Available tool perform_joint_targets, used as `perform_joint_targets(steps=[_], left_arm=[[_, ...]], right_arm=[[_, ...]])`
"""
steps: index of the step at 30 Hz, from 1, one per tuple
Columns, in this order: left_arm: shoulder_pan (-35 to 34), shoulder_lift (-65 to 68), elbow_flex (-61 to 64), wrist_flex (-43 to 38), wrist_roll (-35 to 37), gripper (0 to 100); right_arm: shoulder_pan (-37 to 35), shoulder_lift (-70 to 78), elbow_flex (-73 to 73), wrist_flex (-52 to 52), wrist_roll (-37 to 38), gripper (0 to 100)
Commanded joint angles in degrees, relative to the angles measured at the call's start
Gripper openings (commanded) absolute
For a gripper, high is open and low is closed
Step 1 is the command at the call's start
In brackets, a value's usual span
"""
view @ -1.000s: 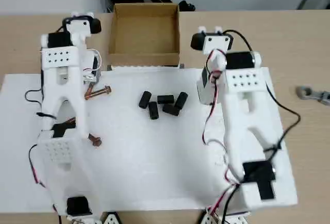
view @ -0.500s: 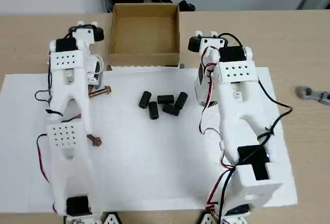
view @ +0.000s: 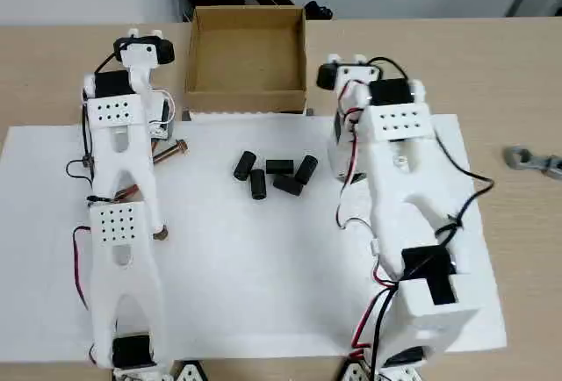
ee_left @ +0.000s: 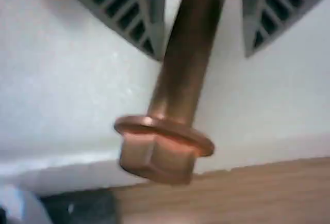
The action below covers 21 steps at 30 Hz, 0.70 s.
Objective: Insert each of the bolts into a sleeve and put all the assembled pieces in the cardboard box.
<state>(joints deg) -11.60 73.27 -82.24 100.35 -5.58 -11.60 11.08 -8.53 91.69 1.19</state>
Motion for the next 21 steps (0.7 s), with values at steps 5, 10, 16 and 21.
perform_joint_targets(steps=[5, 10, 16, 21], left_arm=[[-0.1, 0.4, -1.2, 0.0, -0.1, 9], [0.2, 0.3, 2.9, 0.2, -0.4, 2], [1.0, -1.3, 8.3, 0.3, -3.0, 0], [0.7, -8.7, 22.8, 0.3, -6.5, 0]], right_arm=[[-3.8, -0.2, -2.4, 0.3, -0.5, 0.9], [-3.6, -0.2, -2.4, 0.5, -0.4, 0.9], [-3.5, -0.2, -2.3, 0.7, -0.4, 0.9], [-3.5, -0.2, -2.3, 0.4, -0.4, 0.9]])
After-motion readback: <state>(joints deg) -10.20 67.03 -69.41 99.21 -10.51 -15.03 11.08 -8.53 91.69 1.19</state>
